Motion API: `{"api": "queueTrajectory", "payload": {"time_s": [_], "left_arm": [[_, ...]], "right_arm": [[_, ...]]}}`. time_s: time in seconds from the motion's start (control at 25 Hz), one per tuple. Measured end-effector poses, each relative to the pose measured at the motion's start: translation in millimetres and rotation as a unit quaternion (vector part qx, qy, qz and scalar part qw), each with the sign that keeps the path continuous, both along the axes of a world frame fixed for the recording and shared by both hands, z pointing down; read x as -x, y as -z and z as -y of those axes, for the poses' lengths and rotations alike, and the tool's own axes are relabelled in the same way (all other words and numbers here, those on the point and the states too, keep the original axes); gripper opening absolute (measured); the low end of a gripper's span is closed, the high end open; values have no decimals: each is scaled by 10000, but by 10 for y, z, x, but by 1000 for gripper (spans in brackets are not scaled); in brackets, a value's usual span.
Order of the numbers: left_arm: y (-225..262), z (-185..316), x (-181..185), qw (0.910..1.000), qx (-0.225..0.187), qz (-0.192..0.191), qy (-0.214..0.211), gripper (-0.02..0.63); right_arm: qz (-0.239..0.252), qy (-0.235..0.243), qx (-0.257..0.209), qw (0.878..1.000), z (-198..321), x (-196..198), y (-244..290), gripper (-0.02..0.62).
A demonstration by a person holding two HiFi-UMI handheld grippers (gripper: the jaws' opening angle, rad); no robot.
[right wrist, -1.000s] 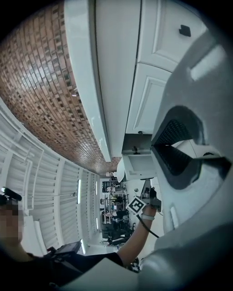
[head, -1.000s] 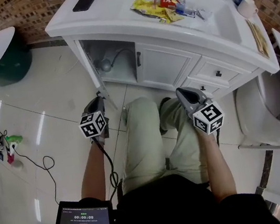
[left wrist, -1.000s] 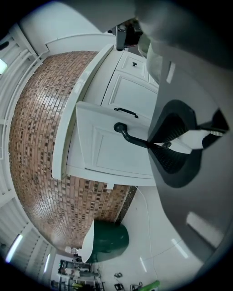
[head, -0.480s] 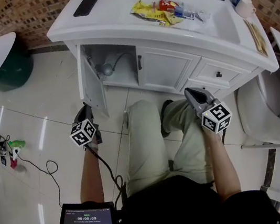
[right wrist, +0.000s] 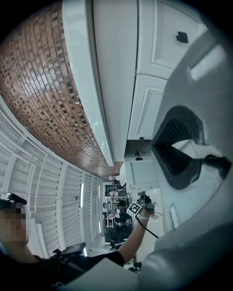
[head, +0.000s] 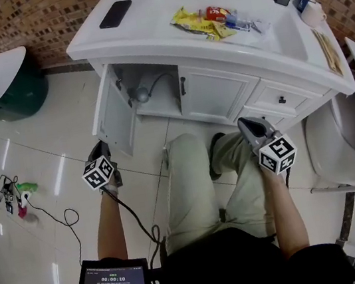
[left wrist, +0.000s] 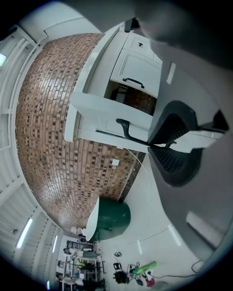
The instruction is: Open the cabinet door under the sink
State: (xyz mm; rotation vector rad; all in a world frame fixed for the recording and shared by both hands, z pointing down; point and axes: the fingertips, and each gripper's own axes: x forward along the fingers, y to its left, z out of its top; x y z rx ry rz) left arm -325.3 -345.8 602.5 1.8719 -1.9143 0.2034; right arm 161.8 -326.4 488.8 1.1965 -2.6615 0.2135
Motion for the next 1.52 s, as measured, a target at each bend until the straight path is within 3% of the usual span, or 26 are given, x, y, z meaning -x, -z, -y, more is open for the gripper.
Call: {"api": "queueTrajectory", "payload": {"time_s": [0.12,0.2,0.32,0.4,0.76,1.0,1.2,1.36,1.52], "left_arm": [[20,26,165,10000,43,45,20,32],[-8,40,322,9994,132,-107,303,26],[-309,25,597,9880,514,-883,1161,14],[-481,-25,670,9805,632,-1178,1439,14],[-708,-348,555,9796,727,-1207,1435,14],[-402,-393,133,9881,482,-1168,880,14],[352,-339,-556,9943,-274,-1028,53,14],[914,-533,-1316,9900,-761,-821,-854,14],[1298,-940,-1934,9791,-1122,-566,-1601,14]], "right_arm": [[24,8,4,10000,2,10,4,-8],[4,9,6,10000,3,11,0,-8],[-28,10,7,10000,9,12,-9,-8],[-13,11,17,10000,5,24,-9,-8],[52,65,50,10000,10,69,-3,-8],[252,175,64,9995,-25,174,48,-8],[599,334,72,9976,-171,370,136,-8],[280,390,142,9987,-374,604,35,-8],[-178,500,166,9985,-733,830,-106,-8]]}}
